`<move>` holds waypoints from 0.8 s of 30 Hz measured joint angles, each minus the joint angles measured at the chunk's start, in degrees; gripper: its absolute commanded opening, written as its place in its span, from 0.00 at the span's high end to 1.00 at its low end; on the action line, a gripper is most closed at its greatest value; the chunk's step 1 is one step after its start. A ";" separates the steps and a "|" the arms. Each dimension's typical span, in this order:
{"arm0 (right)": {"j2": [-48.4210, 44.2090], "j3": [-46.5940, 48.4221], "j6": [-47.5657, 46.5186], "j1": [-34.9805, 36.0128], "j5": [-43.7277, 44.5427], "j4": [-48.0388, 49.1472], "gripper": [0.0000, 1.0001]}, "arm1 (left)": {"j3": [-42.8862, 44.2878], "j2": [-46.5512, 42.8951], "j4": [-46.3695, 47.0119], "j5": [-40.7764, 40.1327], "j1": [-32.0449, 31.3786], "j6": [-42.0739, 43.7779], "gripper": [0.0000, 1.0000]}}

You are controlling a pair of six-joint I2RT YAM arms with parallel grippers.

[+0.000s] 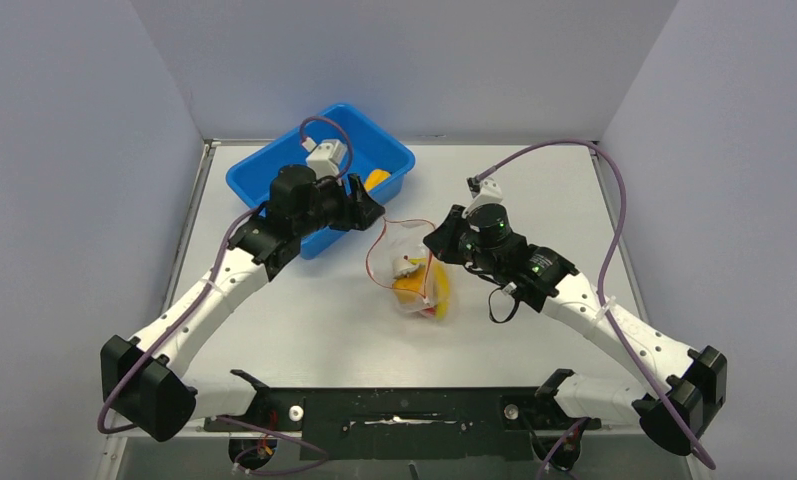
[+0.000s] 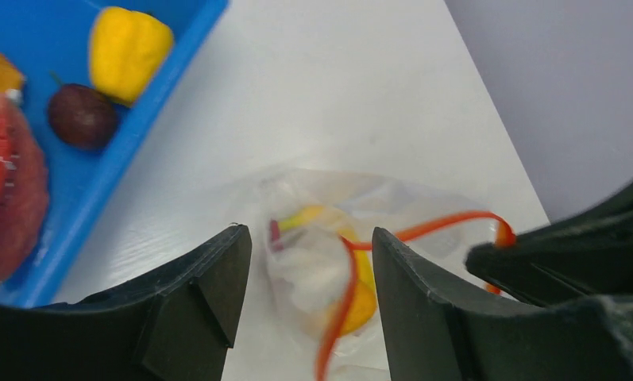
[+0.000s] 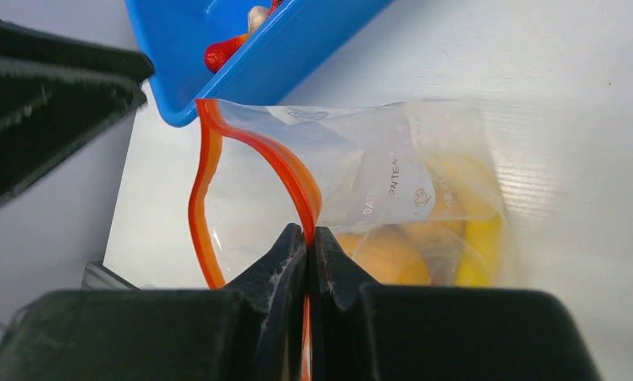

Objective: Place the food in the zip-top bag and seal the zipper
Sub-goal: Pick up the fake fruit from the bin.

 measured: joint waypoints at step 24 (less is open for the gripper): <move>2.01 2.73 -2.93 0.00 2.62 -5.07 1.00 | 17.00 30.23 -3.98 2.47 21.38 11.93 0.43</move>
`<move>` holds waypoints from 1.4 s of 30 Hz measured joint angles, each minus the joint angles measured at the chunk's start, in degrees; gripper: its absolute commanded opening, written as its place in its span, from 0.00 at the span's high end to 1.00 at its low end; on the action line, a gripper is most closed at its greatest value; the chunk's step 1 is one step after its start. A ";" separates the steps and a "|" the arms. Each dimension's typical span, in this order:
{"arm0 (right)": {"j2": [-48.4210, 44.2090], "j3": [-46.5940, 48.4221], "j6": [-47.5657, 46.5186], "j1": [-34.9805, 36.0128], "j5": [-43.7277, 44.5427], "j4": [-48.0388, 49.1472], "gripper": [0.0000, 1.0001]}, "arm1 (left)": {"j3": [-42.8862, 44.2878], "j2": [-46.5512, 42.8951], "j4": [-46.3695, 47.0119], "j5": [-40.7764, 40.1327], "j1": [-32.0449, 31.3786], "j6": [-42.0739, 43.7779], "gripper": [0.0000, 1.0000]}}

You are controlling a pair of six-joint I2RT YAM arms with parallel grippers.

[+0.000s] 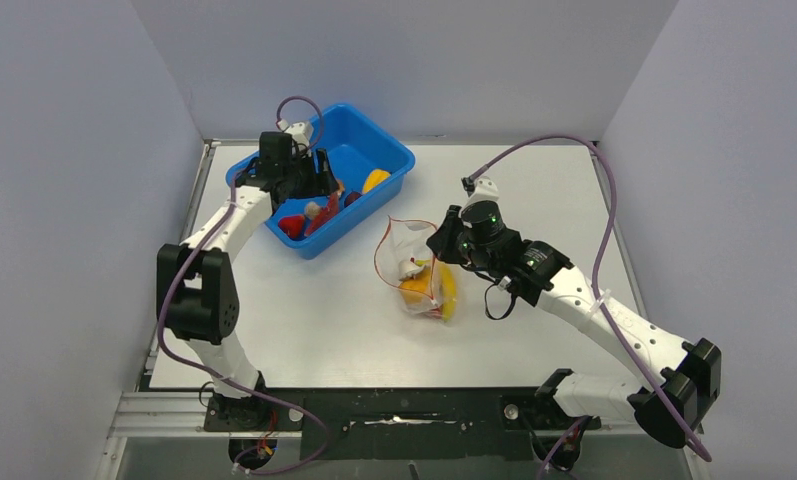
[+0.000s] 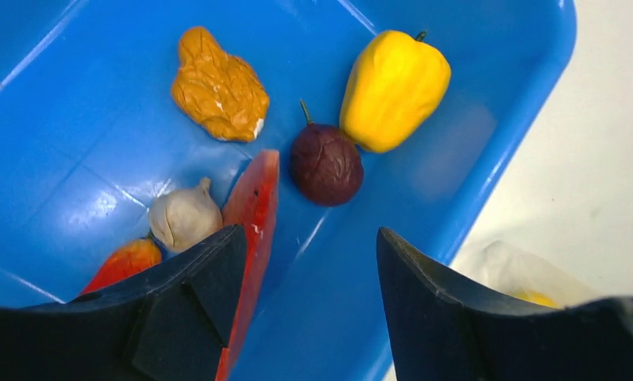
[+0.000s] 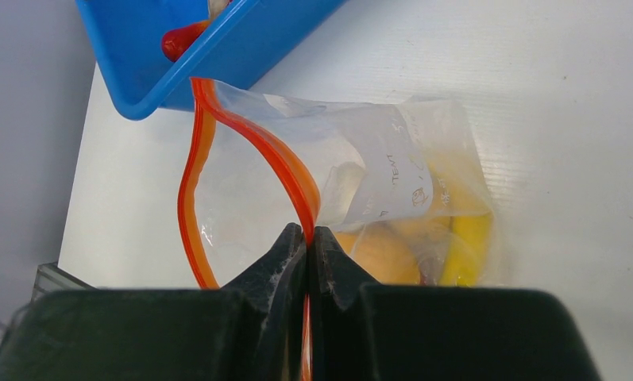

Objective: Place the food in the zip-top bag and seal the zipper
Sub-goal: Pick up the fake fruit from the bin.

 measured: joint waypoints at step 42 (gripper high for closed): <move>2.16 2.71 -0.48 -0.07 0.39 -0.87 1.00 | 16.17 20.46 -5.79 1.70 1.22 6.32 1.00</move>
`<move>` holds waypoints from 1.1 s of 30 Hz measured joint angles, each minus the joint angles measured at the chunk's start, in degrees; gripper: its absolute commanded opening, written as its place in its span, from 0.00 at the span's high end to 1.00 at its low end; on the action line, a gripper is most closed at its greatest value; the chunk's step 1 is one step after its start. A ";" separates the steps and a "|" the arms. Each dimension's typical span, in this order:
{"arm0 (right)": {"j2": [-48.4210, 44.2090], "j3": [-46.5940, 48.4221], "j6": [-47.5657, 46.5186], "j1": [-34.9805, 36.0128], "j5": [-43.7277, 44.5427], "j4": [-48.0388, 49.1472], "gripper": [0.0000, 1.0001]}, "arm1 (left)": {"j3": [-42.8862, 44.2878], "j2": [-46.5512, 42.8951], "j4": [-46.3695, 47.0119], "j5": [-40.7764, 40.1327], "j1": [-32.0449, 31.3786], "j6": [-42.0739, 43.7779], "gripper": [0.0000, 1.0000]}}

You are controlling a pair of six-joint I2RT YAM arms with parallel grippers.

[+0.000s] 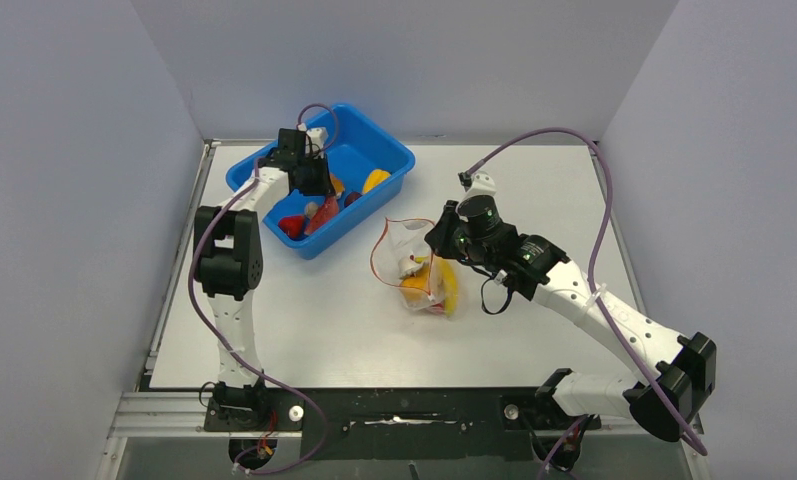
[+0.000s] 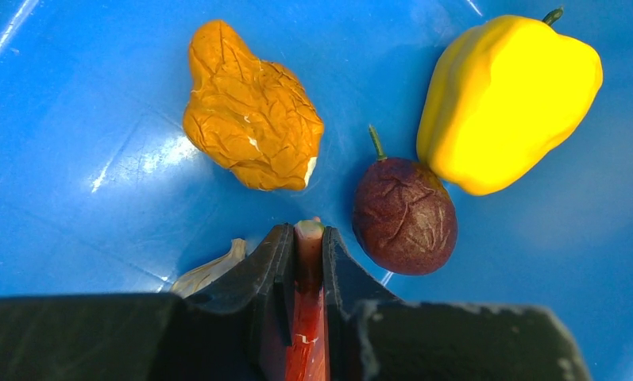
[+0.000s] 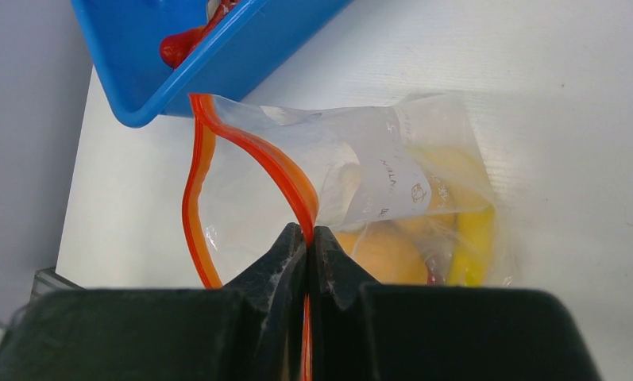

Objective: Place the food in the zip-top bag and seal the zipper
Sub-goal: Pick up the fake fruit from the bin.

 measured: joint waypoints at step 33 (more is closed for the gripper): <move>-0.42 -1.18 3.89 0.02 -0.04 0.98 1.00 | -11.26 -24.22 8.83 -6.84 0.00 -4.63 1.00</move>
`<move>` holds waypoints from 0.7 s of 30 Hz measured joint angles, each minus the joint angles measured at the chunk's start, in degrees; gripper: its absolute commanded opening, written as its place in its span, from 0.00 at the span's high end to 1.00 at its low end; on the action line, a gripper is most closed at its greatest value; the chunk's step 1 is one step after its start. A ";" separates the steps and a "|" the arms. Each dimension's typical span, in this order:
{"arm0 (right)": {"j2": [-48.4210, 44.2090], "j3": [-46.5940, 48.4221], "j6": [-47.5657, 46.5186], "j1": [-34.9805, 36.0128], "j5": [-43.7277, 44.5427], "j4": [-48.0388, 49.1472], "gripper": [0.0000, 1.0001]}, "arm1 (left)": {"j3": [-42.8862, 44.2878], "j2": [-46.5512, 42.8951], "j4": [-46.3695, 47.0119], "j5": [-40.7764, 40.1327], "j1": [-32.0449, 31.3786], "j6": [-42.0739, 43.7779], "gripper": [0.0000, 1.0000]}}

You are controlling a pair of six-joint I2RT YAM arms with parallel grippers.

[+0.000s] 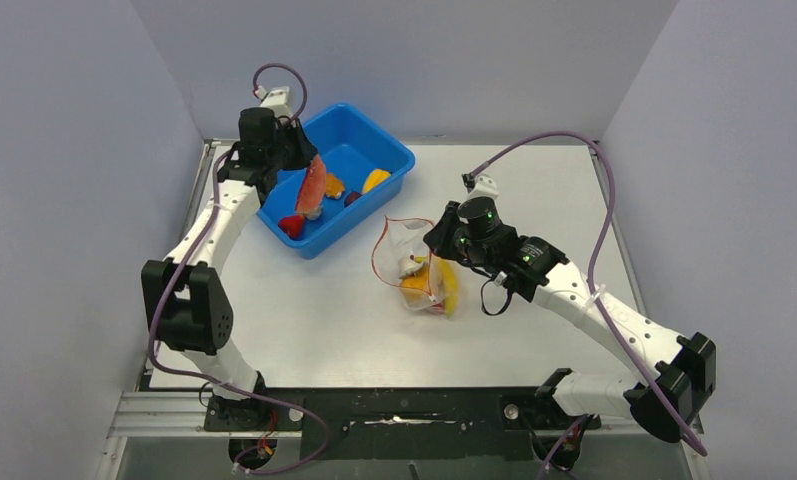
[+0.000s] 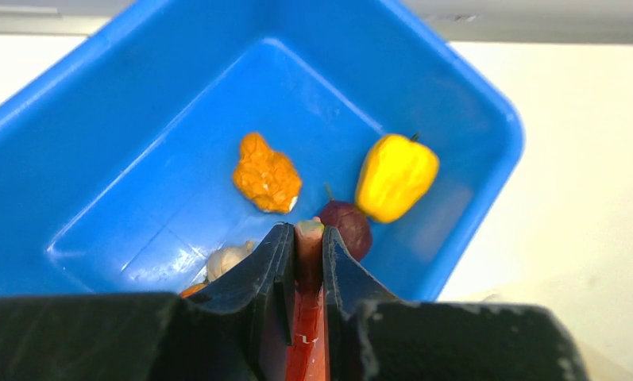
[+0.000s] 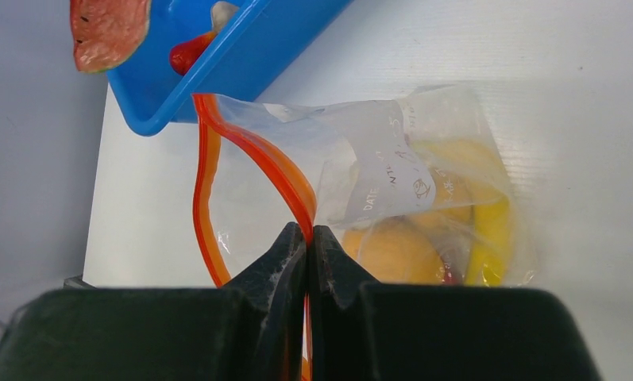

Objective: Place the food in the zip-top bag and seal the zipper
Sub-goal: Pick up the fake fruit from the bin.

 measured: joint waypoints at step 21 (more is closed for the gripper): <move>3.54 -0.28 5.90 0.04 0.07 5.92 1.00 | -21.29 -24.33 19.74 16.98 -5.38 -28.55 1.00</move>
